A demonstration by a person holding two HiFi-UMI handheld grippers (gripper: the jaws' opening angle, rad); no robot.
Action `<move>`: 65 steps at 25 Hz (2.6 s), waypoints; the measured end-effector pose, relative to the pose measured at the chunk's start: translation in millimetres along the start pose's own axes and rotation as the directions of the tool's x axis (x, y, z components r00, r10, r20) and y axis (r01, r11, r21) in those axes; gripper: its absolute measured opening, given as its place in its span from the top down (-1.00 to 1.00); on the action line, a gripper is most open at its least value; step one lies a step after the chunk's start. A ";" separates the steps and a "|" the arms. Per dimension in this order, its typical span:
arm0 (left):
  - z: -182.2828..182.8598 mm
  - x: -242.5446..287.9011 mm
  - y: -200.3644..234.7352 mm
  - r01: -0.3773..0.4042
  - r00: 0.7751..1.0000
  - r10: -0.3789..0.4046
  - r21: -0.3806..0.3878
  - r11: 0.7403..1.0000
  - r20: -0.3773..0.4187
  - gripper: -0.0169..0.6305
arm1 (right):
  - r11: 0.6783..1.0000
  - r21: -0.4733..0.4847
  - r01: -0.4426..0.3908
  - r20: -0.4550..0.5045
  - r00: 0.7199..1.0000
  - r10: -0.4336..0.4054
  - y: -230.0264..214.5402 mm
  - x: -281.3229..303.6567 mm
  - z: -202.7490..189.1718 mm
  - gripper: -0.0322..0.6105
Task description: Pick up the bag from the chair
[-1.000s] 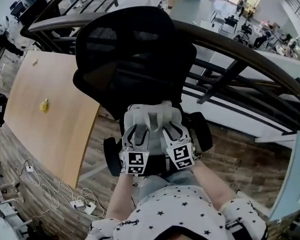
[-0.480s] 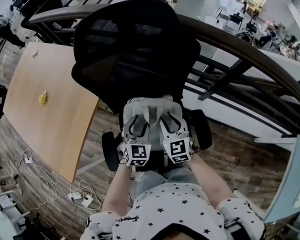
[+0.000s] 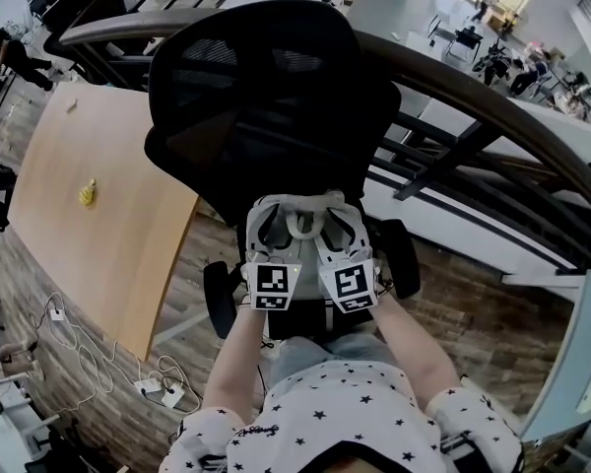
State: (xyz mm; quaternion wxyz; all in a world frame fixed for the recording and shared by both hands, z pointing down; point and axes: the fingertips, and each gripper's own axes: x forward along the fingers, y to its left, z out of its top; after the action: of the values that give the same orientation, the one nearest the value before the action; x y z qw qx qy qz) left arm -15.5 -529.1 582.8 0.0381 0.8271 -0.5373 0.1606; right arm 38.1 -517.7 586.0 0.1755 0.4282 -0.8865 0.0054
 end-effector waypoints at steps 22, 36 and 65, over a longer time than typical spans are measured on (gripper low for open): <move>15.4 -66.2 -31.8 0.064 0.994 -0.054 -0.110 0.992 0.091 0.88 | 0.974 0.227 -0.023 0.086 0.996 0.004 33.8 -46.4 30.4 0.90; 24.5 -233.1 -96.1 0.048 0.980 -0.027 -0.103 0.993 0.197 0.90 | 0.972 0.237 0.001 0.180 0.983 -0.044 133.5 -189.3 52.2 0.90; 55.4 -521.5 -255.8 0.079 0.952 -0.023 -0.171 0.982 0.307 0.90 | 0.978 0.209 -0.024 0.253 0.967 -0.031 282.7 -473.1 82.0 0.91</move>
State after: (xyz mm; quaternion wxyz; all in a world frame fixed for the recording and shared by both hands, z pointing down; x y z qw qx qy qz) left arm 33.9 22.4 398.6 0.0346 0.8487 -0.5274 -0.0190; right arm 68.2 6.5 399.5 0.0140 0.4431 -0.8953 0.0436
